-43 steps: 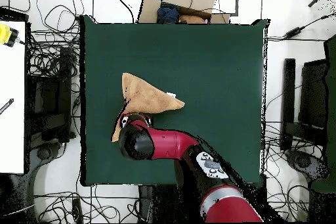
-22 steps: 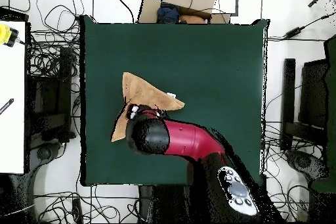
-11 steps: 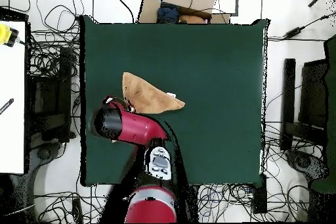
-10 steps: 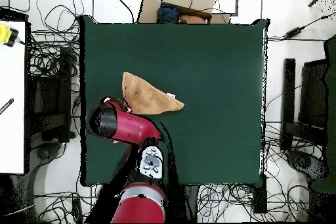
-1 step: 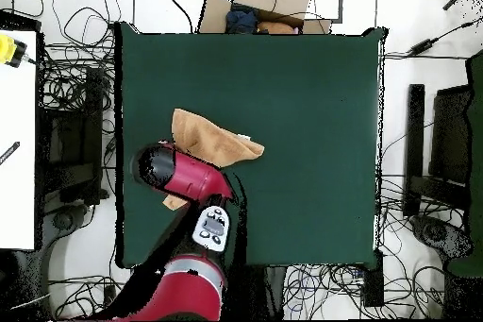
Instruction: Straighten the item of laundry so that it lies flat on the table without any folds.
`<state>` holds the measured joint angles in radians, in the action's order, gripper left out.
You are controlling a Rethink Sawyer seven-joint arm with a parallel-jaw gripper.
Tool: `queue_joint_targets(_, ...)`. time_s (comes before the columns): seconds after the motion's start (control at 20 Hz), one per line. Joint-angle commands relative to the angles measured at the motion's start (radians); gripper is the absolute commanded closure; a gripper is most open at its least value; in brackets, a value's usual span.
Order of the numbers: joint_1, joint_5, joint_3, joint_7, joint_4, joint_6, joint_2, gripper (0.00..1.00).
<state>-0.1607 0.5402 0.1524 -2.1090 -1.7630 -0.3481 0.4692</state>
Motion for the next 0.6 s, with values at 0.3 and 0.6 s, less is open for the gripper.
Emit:
queue_joint_targets(0.3, 0.059, 0.015, 0.016, -0.218, 0.005, -0.040, -0.066, 0.00)
queue_joint_targets(0.6, 0.080, -0.027, -0.017, -0.140, 0.009, 0.018, -0.063, 1.00)
